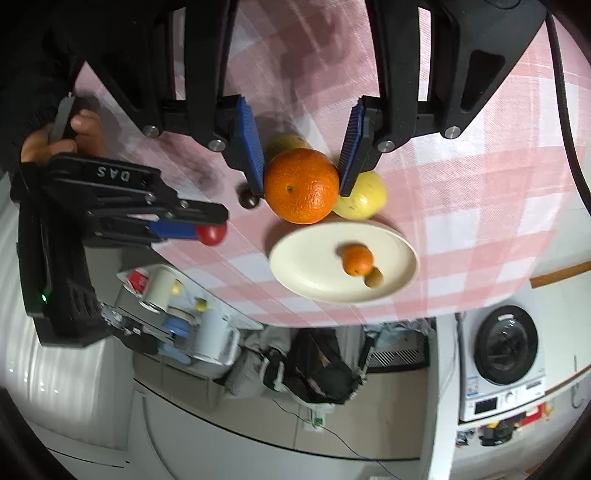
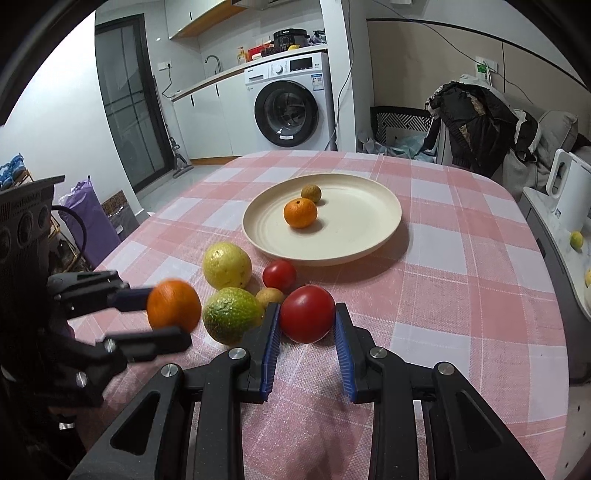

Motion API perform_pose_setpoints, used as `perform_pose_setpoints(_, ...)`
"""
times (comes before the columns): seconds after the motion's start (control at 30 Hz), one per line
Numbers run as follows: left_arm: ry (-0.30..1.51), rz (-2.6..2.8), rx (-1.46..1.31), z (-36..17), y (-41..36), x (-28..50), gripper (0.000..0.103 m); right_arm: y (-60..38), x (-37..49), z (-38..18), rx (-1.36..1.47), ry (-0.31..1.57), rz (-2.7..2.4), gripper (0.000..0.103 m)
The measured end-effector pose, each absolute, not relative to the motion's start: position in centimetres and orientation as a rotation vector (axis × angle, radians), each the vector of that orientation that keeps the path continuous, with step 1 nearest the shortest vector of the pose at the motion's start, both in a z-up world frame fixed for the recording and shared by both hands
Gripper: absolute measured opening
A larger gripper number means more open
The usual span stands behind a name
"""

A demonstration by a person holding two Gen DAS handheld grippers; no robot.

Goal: Organize fruits
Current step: 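Carry the tomato and orange onto the plate and open both grippers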

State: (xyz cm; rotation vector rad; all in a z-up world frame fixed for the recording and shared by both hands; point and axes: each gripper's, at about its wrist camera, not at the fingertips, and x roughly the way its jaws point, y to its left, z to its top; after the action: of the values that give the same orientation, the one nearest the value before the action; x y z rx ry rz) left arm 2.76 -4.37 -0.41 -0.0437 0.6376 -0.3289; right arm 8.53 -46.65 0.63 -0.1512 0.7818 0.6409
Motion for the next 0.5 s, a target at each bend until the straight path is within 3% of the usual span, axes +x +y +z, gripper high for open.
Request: perform_pose_setpoints(0.5,0.612,-0.28,-0.068,0.6,-2.8,6.0,0.036,-47.0,9.5,1.1,-0.113,0.75,0.619,0.029)
